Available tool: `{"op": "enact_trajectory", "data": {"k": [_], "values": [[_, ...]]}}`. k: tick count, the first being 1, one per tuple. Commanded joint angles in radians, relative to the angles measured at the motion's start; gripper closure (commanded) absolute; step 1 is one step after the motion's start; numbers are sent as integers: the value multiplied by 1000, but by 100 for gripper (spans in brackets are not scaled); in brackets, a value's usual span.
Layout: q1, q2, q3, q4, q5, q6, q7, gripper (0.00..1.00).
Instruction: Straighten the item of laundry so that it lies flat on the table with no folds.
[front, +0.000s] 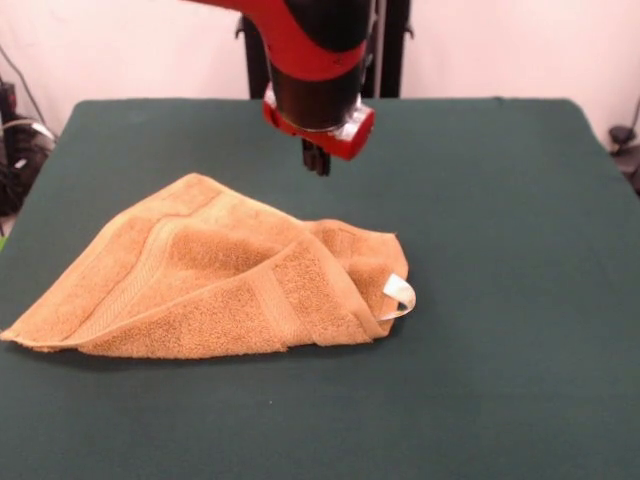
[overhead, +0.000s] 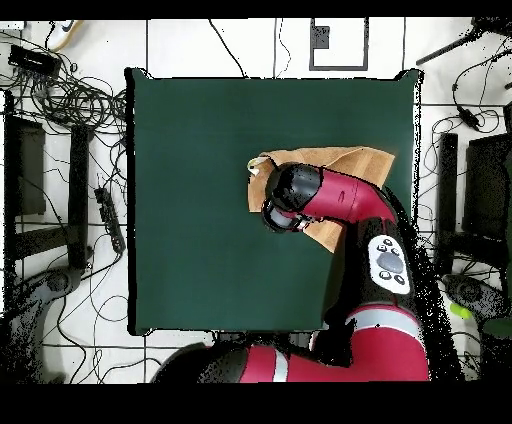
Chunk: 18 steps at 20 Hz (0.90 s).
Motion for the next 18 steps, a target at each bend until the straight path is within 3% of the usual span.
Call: {"op": "enact_trajectory", "data": {"k": [1, 4, 7, 18], "values": [[42, -65, 88, 25, -27, -43, 7, 100], [30, -97, 92, 0, -60, -38, -56, 100], [-3, -112, 116, 32, -24, -86, -37, 100], [-67, 19, 175, -32, -73, -217, -77, 100]]}}
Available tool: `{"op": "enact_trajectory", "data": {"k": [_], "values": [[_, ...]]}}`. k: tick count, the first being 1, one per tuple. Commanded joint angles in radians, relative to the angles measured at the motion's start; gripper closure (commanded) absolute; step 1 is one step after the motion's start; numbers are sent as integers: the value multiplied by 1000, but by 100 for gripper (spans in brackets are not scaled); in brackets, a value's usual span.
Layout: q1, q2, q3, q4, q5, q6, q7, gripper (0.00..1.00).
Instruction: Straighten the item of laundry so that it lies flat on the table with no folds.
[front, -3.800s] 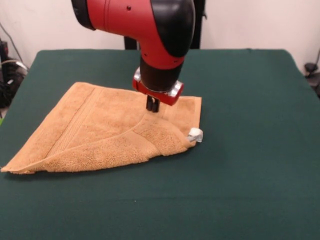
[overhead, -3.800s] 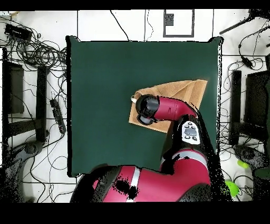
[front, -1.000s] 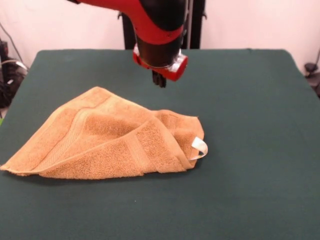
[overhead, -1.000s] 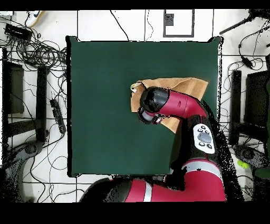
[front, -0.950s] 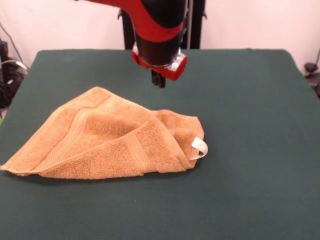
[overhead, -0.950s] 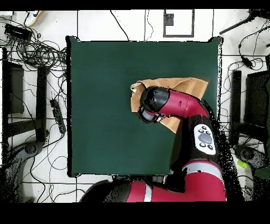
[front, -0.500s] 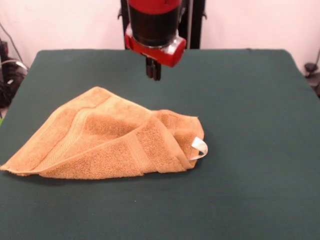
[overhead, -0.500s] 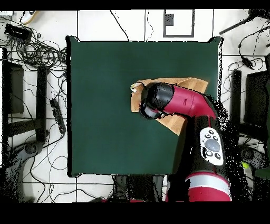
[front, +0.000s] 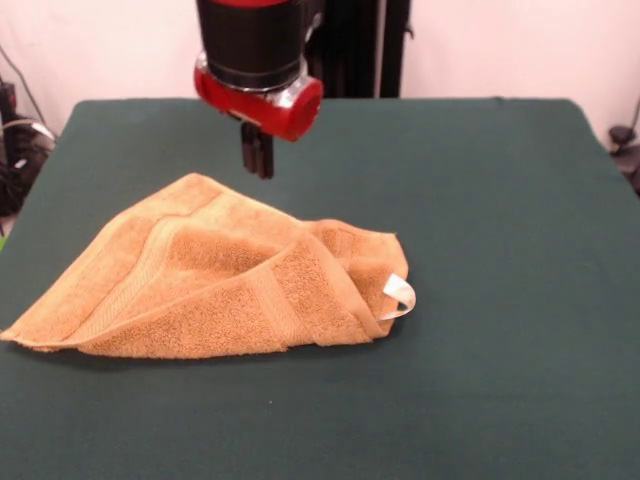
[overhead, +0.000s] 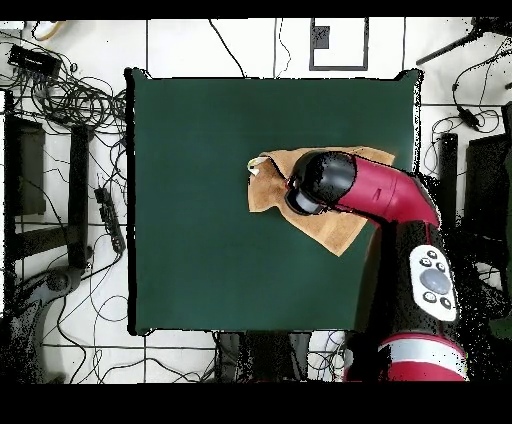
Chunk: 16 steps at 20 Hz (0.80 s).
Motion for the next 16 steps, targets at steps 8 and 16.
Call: {"op": "enact_trajectory", "data": {"k": [8, 16], "values": [[-12, 168, 178, 7, -38, -146, -60, 100], [-46, 179, 228, 25, -3, -77, -78, 100]]}}
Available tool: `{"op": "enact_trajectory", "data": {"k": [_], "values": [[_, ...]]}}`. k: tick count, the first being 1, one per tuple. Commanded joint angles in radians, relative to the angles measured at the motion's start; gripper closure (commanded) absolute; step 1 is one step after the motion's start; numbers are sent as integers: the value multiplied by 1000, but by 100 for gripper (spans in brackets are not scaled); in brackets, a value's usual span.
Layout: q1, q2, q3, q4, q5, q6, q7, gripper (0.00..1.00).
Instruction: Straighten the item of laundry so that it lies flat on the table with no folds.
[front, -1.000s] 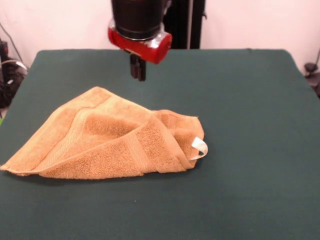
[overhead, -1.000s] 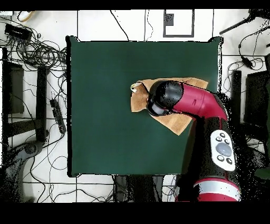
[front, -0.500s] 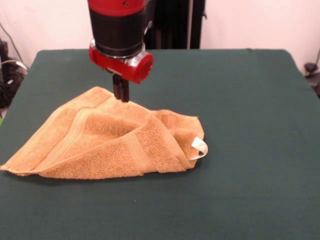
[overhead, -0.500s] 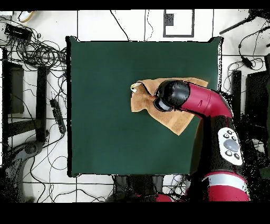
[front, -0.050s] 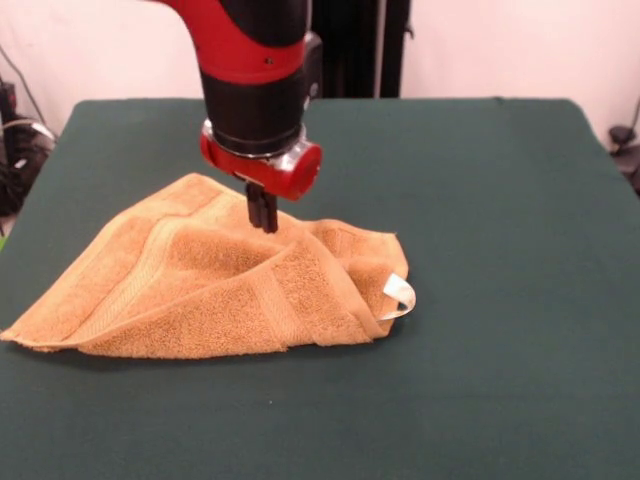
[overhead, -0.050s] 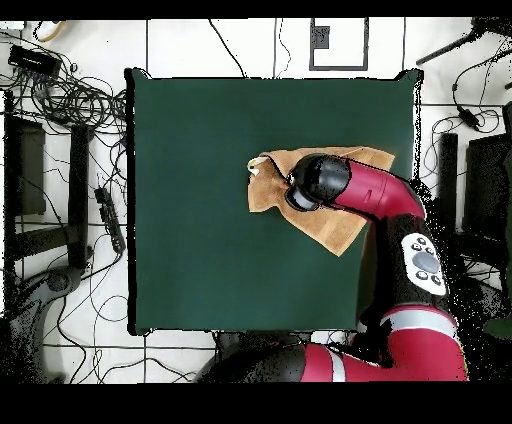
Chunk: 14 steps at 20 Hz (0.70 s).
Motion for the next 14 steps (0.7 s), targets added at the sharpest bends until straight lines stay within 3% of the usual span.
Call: {"op": "enact_trajectory", "data": {"k": [1, 14], "values": [[-21, 78, 183, 48, 12, 42, -84, 100], [-55, 91, 239, 55, 3, 58, -71, 100]]}}
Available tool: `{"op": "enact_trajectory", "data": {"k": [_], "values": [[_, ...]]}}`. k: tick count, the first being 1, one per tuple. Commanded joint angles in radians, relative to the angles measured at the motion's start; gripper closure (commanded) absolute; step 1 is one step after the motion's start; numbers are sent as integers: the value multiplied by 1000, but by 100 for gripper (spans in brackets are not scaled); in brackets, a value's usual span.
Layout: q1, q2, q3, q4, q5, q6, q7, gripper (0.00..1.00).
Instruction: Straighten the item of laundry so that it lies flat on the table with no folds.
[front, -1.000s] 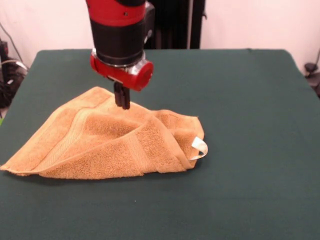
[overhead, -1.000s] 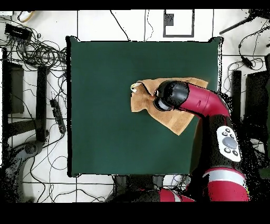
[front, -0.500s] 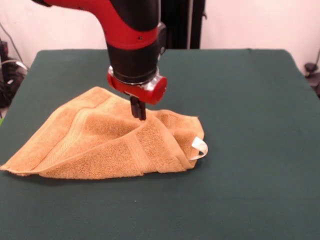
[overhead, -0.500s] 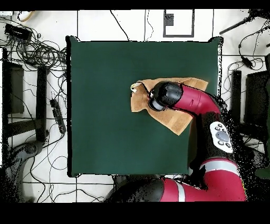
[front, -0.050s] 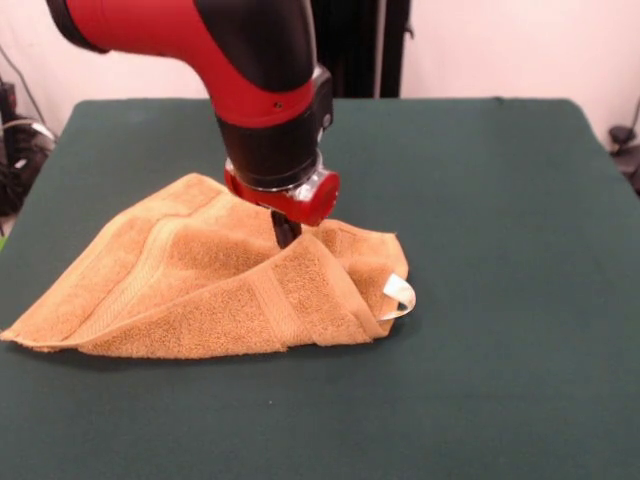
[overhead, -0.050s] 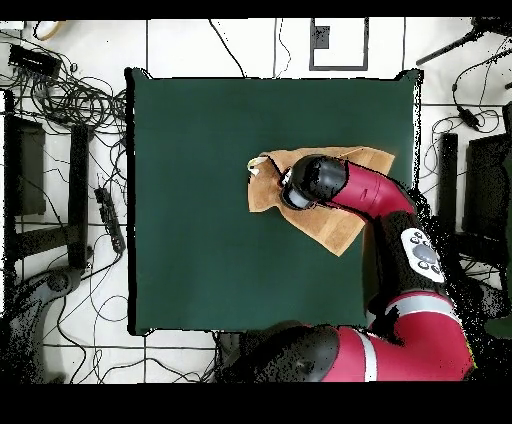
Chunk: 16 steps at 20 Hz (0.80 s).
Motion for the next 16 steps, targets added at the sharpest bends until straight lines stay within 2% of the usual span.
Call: {"op": "enact_trajectory", "data": {"k": [1, 5, 10, 16], "values": [[4, 35, 151, 56, 1, 58, -73, 100], [-2, 40, 156, 59, 5, 59, -66, 100], [-3, 46, 158, 69, 14, 138, -68, 100], [-22, 51, 187, 95, 28, 141, -59, 100]]}}
